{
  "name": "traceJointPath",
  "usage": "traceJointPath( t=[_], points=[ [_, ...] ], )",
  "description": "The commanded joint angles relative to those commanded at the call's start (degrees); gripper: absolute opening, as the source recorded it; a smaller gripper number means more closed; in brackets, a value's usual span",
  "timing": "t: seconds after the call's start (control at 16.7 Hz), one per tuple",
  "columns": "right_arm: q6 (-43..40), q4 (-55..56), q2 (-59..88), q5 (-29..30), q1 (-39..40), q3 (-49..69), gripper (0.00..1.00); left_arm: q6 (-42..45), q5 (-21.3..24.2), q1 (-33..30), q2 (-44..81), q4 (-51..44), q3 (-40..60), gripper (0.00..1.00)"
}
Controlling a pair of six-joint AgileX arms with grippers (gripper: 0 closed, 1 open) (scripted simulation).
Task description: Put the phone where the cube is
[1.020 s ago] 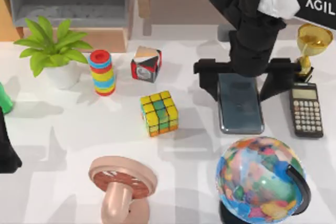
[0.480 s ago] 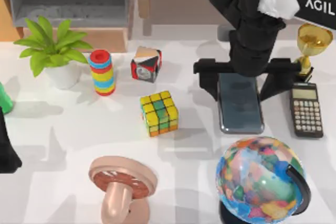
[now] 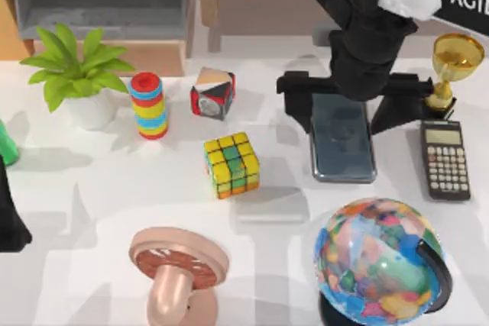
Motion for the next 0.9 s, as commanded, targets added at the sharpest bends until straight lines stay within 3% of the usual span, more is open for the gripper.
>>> traceJointPath(
  t=[0.9],
  points=[
    [0.0,1.9,-1.9,-6.5,0.0,0.5,0.00,0.0,0.0,0.0,0.0,0.0,0.0,1.00]
  ],
)
